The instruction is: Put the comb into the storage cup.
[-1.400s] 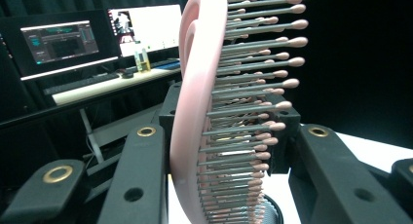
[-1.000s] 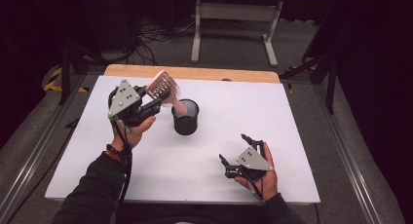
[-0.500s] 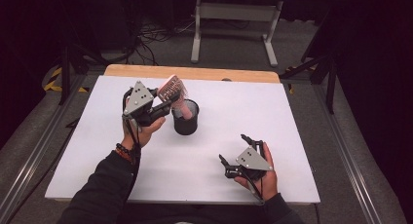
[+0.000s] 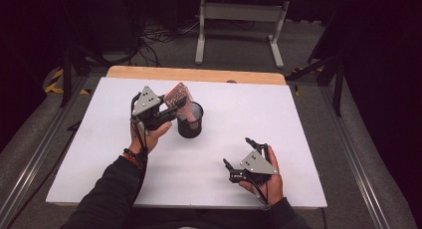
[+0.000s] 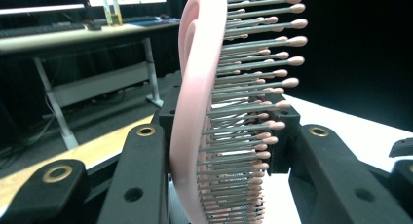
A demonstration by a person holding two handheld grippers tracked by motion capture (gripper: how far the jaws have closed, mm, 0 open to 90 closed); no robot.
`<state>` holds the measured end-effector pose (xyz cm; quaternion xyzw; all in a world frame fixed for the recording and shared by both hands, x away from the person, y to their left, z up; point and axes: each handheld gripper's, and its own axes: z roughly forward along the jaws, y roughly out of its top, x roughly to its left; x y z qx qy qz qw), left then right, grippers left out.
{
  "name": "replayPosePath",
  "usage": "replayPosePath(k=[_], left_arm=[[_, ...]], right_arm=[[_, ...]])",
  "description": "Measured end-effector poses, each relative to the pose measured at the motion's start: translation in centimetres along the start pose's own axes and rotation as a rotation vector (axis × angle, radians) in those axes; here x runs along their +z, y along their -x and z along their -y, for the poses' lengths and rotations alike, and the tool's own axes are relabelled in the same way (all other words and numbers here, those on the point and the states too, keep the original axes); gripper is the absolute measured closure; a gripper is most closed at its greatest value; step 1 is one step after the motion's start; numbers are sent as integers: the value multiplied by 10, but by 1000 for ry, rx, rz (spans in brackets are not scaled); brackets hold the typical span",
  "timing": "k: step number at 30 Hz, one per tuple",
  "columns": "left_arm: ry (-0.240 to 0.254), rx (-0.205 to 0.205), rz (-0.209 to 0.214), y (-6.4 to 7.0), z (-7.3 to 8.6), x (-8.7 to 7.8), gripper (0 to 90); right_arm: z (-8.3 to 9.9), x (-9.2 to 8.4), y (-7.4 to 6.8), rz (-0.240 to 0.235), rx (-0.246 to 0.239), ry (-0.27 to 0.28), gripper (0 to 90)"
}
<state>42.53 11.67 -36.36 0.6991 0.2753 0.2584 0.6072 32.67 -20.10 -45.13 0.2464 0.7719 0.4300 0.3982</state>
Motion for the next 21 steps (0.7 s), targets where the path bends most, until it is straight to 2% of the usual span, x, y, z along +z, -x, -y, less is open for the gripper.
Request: replayPosePath(k=[2, 9, 21], left_arm=[[-22, -10, 1, 0, 4, 3, 624], [-35, -38, 14, -3, 10, 7, 623], [-39, -47, 10, -4, 16, 11, 619]], right_arm=[[0, 1, -1, -2, -3, -5, 72], [1, 1, -1, -5, -4, -9, 72], [1, 2, -2, -11, -9, -17, 72]])
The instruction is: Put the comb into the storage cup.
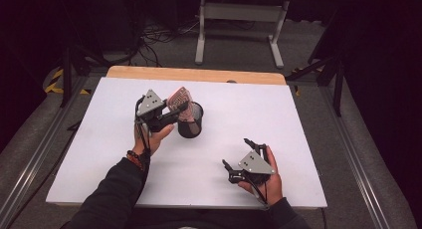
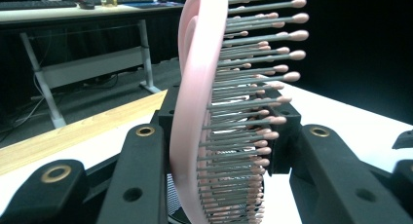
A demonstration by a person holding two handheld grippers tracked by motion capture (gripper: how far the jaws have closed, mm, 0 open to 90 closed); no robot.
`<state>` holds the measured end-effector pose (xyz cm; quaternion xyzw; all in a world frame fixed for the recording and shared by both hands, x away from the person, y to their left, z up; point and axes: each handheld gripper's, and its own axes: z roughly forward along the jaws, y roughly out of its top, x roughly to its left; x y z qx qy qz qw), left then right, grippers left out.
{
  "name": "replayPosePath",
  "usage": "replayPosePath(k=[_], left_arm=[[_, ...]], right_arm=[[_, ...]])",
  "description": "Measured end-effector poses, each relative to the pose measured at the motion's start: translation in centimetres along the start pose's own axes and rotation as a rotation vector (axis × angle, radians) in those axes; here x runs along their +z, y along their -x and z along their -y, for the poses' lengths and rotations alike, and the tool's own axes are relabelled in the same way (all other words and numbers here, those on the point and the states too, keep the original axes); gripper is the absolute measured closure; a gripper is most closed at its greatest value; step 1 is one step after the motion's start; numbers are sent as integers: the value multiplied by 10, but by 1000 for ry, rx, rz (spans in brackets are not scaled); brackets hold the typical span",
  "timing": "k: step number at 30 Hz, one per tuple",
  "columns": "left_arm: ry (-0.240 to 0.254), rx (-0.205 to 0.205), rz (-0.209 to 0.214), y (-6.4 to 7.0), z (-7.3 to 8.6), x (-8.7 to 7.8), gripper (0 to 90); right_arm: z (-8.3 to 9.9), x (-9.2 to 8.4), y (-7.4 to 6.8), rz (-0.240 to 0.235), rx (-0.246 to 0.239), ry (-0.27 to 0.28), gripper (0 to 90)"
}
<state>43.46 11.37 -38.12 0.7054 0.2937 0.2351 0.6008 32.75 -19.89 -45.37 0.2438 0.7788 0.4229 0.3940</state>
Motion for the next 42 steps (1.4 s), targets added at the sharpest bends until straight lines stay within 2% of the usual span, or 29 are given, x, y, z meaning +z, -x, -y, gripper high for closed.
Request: replayPosePath(k=[9, 22, 30, 42], left_arm=[[0, -44, -39, -13, 5, -1, 602], [-13, -81, -98, -26, 10, -1, 563], [-27, -81, -108, -29, 11, -1, 533], [-40, -110, -106, -36, 16, 0, 520]], right_arm=[[1, 2, 0, -5, 0, -13, 71], [2, 3, -1, -10, -5, -18, 71], [1, 3, -2, -16, -9, -23, 70], [1, 4, -3, -18, -14, -25, 70]])
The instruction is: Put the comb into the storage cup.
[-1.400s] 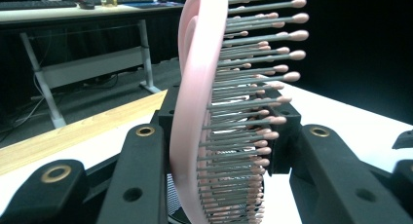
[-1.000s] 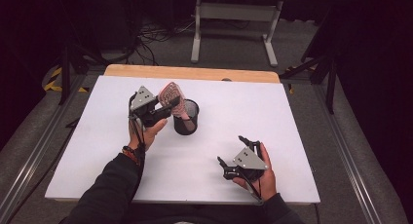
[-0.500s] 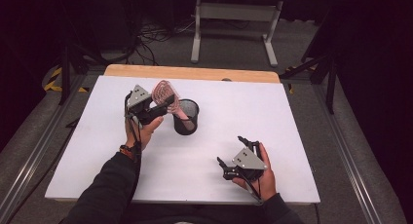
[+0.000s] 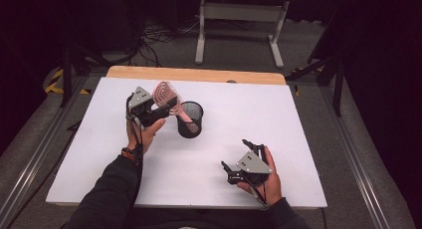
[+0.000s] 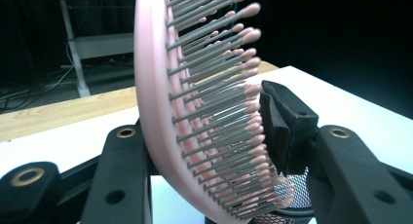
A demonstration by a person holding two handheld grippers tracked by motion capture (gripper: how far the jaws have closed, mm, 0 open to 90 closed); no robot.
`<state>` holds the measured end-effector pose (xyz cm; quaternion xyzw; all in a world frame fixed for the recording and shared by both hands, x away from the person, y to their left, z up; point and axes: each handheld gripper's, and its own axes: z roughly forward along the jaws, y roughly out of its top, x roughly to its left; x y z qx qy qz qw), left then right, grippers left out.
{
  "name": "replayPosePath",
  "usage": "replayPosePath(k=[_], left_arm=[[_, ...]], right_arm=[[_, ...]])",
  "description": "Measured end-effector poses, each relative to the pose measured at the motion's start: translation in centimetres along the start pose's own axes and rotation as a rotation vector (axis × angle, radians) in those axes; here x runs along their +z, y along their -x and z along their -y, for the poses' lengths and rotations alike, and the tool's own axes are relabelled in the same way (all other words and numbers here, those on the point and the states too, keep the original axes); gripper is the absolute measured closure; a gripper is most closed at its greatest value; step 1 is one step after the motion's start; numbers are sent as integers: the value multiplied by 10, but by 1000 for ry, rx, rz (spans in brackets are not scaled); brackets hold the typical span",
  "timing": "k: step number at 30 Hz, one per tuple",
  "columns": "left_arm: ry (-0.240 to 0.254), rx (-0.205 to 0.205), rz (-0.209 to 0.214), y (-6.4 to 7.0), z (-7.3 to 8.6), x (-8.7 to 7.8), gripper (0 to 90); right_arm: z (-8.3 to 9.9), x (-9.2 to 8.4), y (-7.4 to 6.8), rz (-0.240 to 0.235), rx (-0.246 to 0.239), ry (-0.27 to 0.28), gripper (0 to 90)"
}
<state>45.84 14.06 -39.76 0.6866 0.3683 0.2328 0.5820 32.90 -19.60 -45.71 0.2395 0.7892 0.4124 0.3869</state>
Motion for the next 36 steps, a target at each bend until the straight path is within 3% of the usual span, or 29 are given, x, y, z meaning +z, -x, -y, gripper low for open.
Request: replayPosePath(k=[19, 36], left_arm=[[-5, -4, 12, -3, 1, -2, 466], [21, 36, 6, -8, -8, -14, 450]], right_arm=[[0, 1, 0, -2, -4, -7, 71], [0, 1, -1, -1, -6, -8, 71]])
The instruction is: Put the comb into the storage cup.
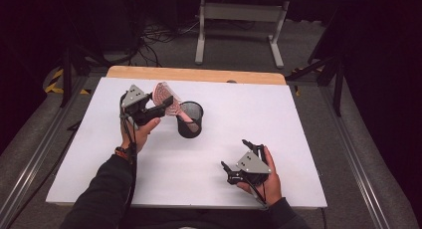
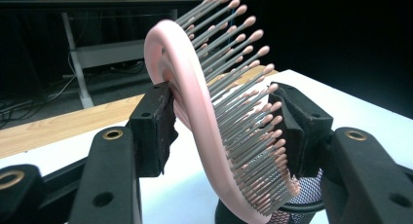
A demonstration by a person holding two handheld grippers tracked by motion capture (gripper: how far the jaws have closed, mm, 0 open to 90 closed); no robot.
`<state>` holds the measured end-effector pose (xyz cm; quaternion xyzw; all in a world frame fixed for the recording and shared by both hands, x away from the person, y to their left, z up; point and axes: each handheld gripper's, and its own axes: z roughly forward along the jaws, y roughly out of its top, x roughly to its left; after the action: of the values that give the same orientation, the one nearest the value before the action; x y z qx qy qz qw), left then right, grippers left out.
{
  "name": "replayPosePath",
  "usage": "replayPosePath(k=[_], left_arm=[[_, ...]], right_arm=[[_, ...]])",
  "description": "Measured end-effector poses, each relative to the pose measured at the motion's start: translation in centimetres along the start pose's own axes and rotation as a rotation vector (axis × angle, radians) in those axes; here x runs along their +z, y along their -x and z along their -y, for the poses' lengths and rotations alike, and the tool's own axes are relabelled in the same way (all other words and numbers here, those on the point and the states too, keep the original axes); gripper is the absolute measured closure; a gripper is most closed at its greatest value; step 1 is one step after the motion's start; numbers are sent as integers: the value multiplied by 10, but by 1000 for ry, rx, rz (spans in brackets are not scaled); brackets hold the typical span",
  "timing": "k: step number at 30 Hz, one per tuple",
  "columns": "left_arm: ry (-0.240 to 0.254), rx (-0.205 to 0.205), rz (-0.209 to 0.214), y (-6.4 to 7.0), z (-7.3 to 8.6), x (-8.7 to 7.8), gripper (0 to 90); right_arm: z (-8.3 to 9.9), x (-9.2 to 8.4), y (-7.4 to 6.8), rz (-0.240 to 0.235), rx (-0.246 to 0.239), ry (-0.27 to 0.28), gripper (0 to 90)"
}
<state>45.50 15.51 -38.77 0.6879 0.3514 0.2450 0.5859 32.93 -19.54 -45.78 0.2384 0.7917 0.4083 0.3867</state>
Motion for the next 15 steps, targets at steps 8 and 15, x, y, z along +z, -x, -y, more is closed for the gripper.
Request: replayPosePath(k=[8, 15], left_arm=[[3, 14, -4, -3, -7, -5, 426], [5, 49, -18, -2, -13, -9, 394]], right_arm=[[0, 0, 0, -1, 1, 0, 71], [0, 0, 0, -1, -1, -1, 71]])
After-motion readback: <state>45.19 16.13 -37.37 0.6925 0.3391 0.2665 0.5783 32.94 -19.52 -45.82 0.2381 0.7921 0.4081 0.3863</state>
